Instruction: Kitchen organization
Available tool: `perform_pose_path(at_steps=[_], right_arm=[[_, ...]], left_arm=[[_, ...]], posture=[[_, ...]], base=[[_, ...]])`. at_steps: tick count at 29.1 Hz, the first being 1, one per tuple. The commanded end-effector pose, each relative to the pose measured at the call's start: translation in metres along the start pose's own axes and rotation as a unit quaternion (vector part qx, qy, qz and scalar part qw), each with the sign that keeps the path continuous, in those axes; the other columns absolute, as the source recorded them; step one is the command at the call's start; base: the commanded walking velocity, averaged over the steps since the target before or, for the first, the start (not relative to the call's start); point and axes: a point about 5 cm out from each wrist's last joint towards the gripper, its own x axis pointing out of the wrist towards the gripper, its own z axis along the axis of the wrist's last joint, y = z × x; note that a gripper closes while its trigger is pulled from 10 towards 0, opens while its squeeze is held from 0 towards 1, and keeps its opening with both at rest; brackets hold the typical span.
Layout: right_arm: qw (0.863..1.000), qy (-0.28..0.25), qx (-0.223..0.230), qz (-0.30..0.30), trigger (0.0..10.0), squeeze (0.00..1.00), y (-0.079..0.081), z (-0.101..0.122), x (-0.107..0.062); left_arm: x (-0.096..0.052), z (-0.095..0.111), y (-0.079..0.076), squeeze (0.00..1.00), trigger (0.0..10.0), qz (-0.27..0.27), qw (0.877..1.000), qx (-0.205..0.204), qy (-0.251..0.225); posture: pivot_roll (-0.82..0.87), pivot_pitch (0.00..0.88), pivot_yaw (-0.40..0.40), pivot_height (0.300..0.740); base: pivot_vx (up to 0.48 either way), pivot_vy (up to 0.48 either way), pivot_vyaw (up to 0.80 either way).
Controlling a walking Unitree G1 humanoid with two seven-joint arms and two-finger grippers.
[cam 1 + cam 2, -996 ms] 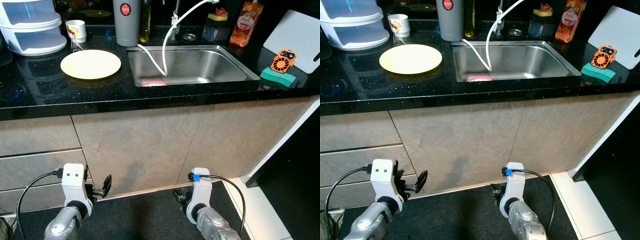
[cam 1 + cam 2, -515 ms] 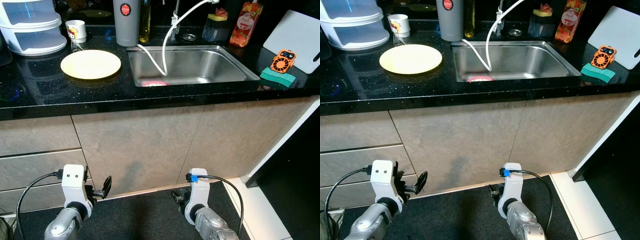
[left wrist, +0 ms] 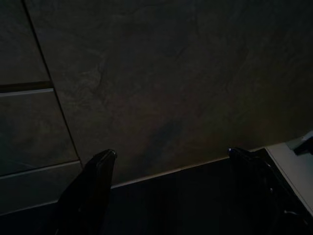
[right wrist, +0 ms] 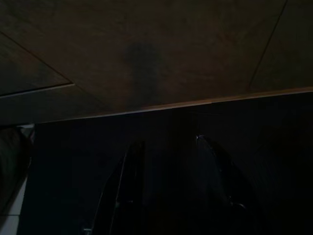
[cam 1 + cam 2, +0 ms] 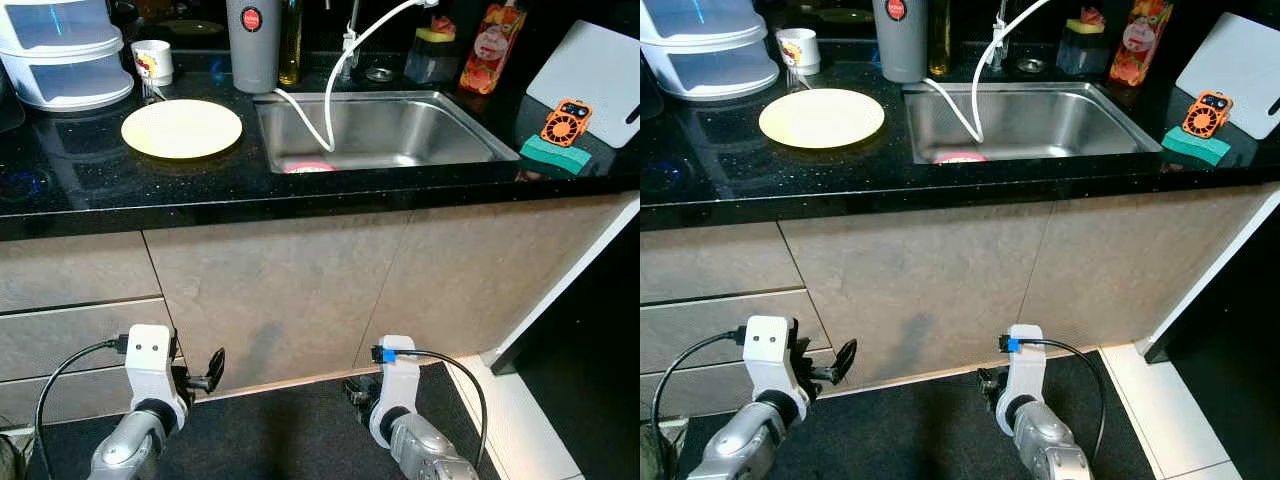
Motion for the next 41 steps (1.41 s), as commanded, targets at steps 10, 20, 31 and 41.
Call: perform_pose_path(at_steps=[10, 20, 31, 41], right_arm=[[1.000, -0.002, -0.001, -0.010, 10.0, 0.00, -0.004, 0.007, 0.004], [1.000, -0.010, 0.008, -0.026, 10.0, 0.00, -0.003, 0.006, 0.006], [0.998, -0.063, 0.016, -0.007, 10.0, 0.00, 0.001, 0.027, 0.006], [0.974, -0.212, -0.014, 0.078, 10.0, 0.00, 0.027, 0.113, -0.005]], left_arm=[[0.000, -0.005, -0.002, 0.00, 10.0, 0.001, 1.000, 0.001, 0.014], [0.003, -0.004, 0.011, 0.00, 10.0, 0.051, 0.998, -0.007, 0.031], [0.000, 0.014, 0.011, 0.00, 10.0, 0.066, 0.995, 0.070, -0.013], [0.007, 0.115, 0.003, 0.00, 10.0, 0.101, 0.980, 0.044, -0.167]], posture=[[0.03, 0.143, -0.031, 0.740], [0.03, 0.132, -0.024, 0.740], [0.02, 0.120, -0.026, 0.740], [0.02, 0.125, -0.029, 0.740]], base=[[0.000, 0.000, 0.00], [0.000, 0.000, 0.00], [0.000, 0.000, 0.00], [0.000, 0.000, 0.00]])
